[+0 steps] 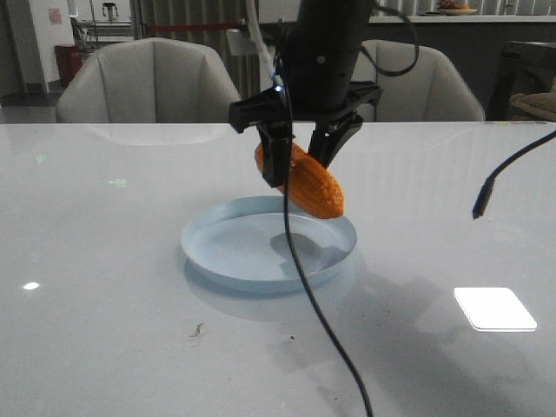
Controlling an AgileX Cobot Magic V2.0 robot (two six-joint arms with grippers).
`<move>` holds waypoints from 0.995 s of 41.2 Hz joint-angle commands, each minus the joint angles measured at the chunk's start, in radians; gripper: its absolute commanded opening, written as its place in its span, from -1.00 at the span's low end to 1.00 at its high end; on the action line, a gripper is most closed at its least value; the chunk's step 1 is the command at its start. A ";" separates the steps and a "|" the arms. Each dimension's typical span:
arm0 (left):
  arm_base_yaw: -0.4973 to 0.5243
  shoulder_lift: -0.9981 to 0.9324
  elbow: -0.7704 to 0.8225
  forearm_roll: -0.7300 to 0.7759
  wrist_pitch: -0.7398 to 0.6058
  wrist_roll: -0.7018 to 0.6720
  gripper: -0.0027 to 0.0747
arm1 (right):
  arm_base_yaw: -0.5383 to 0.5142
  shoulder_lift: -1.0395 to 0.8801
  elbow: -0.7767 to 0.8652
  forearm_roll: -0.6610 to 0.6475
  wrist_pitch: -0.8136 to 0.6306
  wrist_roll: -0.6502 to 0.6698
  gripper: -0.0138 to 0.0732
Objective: Place corn on plate with both arms
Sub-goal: 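Carry the corn with the right gripper over the plate and lower it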
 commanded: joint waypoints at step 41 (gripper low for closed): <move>0.003 -0.005 -0.028 -0.006 -0.087 -0.009 -0.70 | -0.008 -0.247 -0.032 0.011 0.006 -0.013 0.61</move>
